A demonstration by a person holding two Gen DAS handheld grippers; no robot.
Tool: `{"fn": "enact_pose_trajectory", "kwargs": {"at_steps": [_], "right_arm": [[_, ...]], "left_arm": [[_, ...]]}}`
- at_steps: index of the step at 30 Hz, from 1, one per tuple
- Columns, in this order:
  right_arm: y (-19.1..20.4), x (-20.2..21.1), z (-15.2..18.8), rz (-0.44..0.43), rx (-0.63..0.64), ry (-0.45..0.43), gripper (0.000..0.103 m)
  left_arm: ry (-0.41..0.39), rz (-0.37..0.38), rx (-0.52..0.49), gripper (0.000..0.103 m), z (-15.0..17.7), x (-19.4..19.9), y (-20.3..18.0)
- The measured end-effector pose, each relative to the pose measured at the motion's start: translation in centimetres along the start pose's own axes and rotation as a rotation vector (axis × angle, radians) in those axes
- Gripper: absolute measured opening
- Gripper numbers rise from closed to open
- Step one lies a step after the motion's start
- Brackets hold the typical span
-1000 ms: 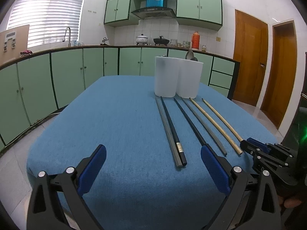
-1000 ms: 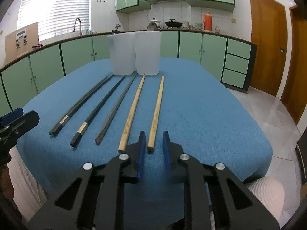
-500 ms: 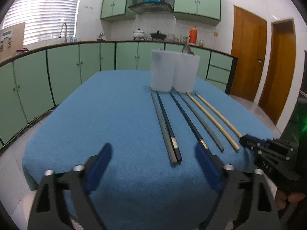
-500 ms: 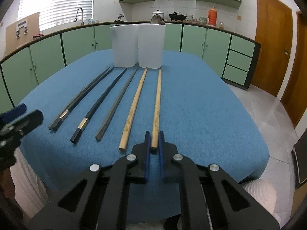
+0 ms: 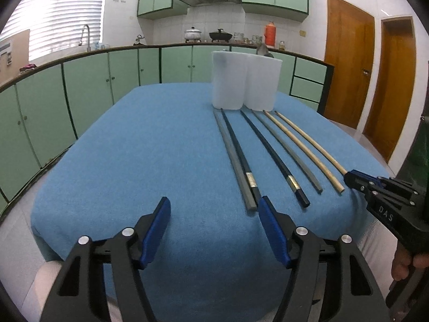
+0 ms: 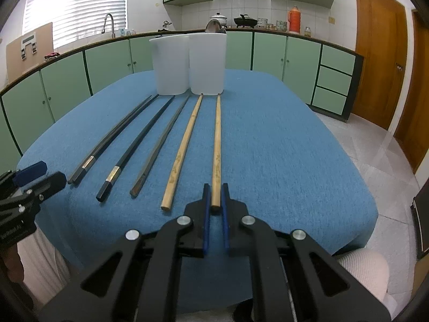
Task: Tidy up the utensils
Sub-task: 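Lower the left tool onto a dark grey chopstick and close on it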
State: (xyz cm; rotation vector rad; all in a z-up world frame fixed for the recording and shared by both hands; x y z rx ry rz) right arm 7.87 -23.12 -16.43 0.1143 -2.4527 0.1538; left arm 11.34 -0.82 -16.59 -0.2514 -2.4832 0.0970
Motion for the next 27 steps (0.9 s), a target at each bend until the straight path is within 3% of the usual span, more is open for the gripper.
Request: {"fn": "enact_pose_trajectory", "kwargs": {"at_steps": [16, 22, 24, 27], "right_arm": [[-0.6, -0.1, 0.0, 0.0, -0.023, 0.0, 0.007], [-0.8, -0.1, 0.1, 0.002, -0.031, -0.001, 0.007], [-0.8, -0.1, 0.1, 0.002, -0.032, -0.002, 0.007], [-0.8, -0.1, 0.1, -0.001, -0.036, -0.004, 0.007]], "left_arm": [[0.016, -0.062, -0.015, 0.059, 0.0, -0.4, 0.7], [0.018, -0.028, -0.018, 0.059, -0.1, -0.5, 0.3], [0.019, -0.012, -0.023, 0.055, -0.1, -0.6, -0.1], [0.02, -0.002, -0.024, 0.041, -0.2, -1.1, -0.6]]}}
Point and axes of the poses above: each gripper's, at about its wrist camera, not at the fingertips, and x roughly against the way its jaws point, y to its left, z to its underside, the point moved 7 cm from there along -x, roughly the way its jaws point, and after that the axes turned 6 degrees about x, right-handed, at the moved point
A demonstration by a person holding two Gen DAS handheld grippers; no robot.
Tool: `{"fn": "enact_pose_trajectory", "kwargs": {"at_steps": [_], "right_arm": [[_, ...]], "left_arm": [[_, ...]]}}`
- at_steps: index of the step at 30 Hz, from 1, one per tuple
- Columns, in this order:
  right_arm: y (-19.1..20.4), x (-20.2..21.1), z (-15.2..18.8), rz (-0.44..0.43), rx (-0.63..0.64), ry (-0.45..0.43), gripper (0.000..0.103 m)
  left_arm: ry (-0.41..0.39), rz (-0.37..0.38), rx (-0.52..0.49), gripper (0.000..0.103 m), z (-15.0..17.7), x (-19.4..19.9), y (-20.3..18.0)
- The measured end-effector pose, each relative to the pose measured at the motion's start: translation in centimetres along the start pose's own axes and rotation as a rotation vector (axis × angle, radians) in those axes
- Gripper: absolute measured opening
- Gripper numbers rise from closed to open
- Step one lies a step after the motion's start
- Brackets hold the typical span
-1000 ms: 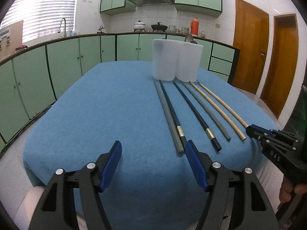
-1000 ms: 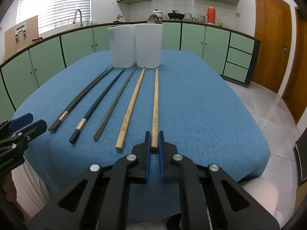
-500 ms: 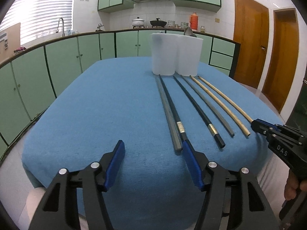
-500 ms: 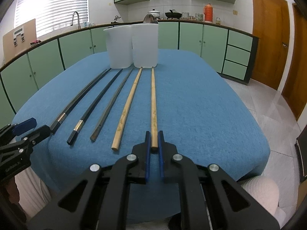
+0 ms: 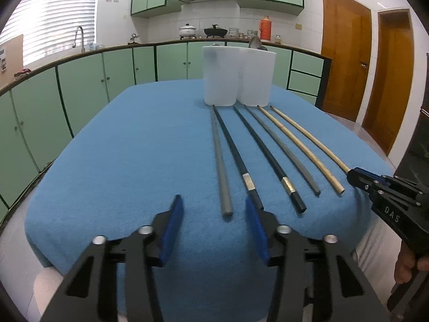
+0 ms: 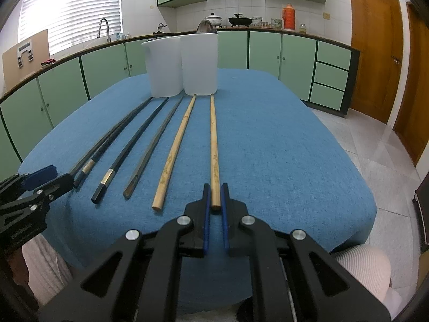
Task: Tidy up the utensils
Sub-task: 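Lower the left tool onto a dark grey chopstick and close on it, then lift the grey chopstick with the left tool into the holder while the right tool inserts the wooden one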
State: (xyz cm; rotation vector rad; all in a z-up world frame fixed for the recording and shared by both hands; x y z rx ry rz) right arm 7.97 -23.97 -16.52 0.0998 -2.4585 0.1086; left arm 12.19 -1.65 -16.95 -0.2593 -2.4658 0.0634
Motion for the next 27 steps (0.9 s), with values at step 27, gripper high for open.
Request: {"fn": "enact_pose_trajectory", "kwargs": {"at_steps": [27], "right_arm": [[-1.1, 2.6, -2.6, 0.003, 0.023, -0.088, 0.006]], "left_arm": [[-0.065, 0.023, 0.056, 0.007, -2.7, 2.3, -0.4]]}}
Point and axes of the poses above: each gripper's, at about its wrist camera, not at the fingertips, and x roughly against the way its jaws point, y to its left, z to its underside, the point moved 7 cm from there along -x, roughly the way its jaws point, and after that the axes turned 6 degrees about x, right-handed, at the moved point
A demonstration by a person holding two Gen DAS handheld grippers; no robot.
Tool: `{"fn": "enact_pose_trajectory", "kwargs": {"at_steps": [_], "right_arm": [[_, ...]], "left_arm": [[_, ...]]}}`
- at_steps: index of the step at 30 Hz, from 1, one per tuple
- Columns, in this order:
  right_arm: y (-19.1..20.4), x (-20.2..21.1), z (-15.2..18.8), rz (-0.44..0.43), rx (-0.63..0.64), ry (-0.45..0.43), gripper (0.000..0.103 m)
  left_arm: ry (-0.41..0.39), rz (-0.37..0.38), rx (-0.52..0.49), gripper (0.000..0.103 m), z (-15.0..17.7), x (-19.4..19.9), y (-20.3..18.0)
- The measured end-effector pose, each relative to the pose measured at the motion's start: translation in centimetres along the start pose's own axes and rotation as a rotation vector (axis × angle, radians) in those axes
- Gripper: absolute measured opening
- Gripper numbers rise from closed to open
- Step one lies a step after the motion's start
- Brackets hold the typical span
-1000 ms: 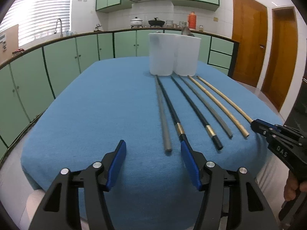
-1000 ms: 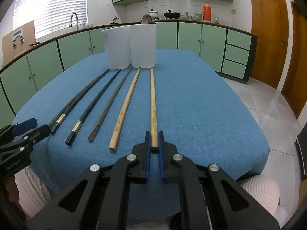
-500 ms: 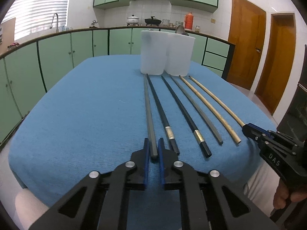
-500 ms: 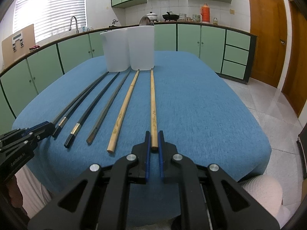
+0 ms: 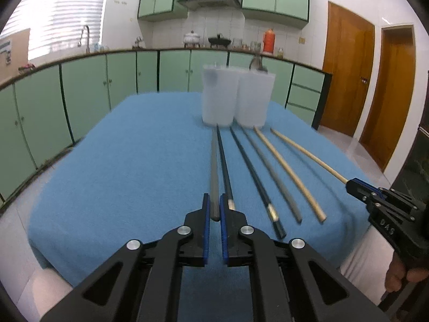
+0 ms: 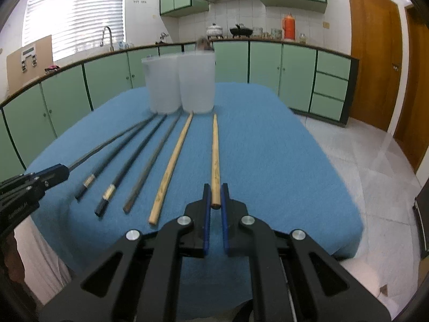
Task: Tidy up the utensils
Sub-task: 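Lift the grey chopstick with the left tool into the holder while the right tool inserts the wooden one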
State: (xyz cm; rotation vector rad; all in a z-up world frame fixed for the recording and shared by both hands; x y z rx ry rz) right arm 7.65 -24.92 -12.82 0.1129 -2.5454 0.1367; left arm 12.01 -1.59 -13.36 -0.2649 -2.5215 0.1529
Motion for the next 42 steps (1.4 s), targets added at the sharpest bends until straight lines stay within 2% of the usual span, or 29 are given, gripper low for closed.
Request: {"fn": "enact_pose_trajectory", "kwargs": {"at_steps": [9, 16, 29, 33, 38, 42], "right_arm": [[-2.6, 4.3, -6.2, -0.02, 0.023, -0.144, 0.006], [-4.0, 5.3, -10.1, -0.039, 0.03, -0.18, 0.006], [-4.9, 5.5, -15.8, -0.111, 0.042, -0.213, 0.006], [-5.0, 5.0, -16.2, -0.118, 0.039, -0.214, 0.006], [-5.4, 4.6, -16.4, -0.113, 0.031, -0.212, 0.006], [-5.4, 4.3, -16.6, -0.113, 0.026, -0.213, 0.006]], "left_arm": [[-0.191, 0.013, -0.033, 0.007, -6.5, 4.5, -0.7], [-0.279, 0.036, -0.042, 0.007, -11.0, 6.0, -1.3], [-0.319, 0.069, -0.03, 0.007, -15.3, 5.3, -1.4], [-0.306, 0.062, -0.025, 0.007, -15.9, 4.2, -1.4], [-0.332, 0.056, -0.067, 0.007, -15.7, 4.3, -2.3], [-0.314, 0.061, -0.061, 0.007, -15.7, 3.4, -2.7]]}}
Point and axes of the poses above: each gripper's, at about its wrist camera, not at the fingertips, and x roughly against the way its jaws point, y to its left, z to its underside, the point moved 7 cm from there along -x, roughly the way its jaws point, and after that the axes turned 6 degrees about x, right-handed, at the moved point
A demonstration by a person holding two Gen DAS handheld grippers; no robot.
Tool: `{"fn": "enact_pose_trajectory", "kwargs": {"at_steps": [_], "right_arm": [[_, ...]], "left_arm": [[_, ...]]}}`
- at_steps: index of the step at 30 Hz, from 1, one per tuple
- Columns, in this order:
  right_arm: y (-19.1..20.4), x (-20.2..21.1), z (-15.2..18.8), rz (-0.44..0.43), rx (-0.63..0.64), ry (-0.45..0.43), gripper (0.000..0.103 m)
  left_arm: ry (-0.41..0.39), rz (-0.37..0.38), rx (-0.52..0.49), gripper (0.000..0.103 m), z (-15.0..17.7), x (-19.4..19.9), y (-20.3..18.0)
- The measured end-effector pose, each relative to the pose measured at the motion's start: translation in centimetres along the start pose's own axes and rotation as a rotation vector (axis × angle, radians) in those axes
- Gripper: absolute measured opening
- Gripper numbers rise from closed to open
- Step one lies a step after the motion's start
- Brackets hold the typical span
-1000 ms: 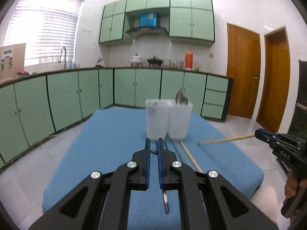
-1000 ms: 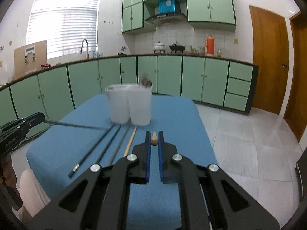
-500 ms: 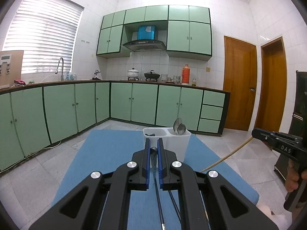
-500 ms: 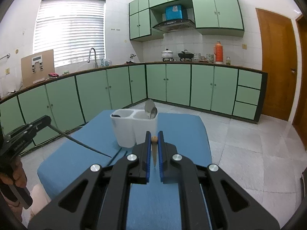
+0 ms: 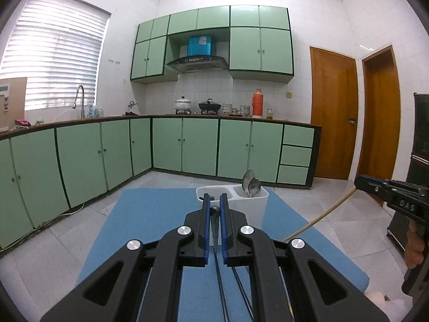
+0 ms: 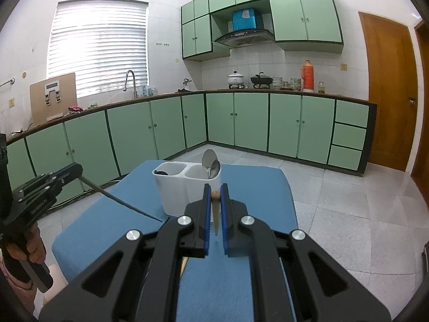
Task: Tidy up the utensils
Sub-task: 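Lift the grey chopstick with the left tool into the holder while the right tool inserts the wooden one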
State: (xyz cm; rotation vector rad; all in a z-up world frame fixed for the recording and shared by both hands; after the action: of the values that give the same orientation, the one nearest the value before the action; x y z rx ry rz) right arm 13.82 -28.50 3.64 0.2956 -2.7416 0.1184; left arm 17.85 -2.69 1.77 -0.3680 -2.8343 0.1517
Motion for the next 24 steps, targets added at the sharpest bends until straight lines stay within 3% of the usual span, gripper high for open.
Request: {"fn": "enact_pose_trajectory", "kwargs": {"at_steps": [8, 16, 24], "right_arm": [[0.1, 0.5, -1.7, -0.023, 0.002, -0.041, 0.006], [1.5, 0.2, -6.1, -0.07, 0.052, -0.087, 0.006], [1.3, -1.0, -11.3, -0.092, 0.063, -0.132, 0.006]], "left_arm": [[-0.051, 0.002, 0.027, 0.007, -2.2, 1.1, 0.6], [-0.109, 0.019, 0.051, 0.007, -6.9, 3.0, 1.8], [-0.187, 0.016, 0.005, 0.007, -12.1, 3.2, 1.2]]}}
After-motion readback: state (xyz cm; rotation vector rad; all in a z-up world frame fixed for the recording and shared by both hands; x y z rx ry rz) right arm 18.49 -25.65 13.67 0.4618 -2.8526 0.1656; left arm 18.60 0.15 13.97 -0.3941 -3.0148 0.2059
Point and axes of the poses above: each gripper's, at about its wrist camera, not at the fingertips, and x roughly against the way its jaws point, y to its left, z to its underside, the point moved 7 cm from there along -x, roughly the way its jaws point, and after that the axes turned 6 degrees about x, right-handed, at the moved point
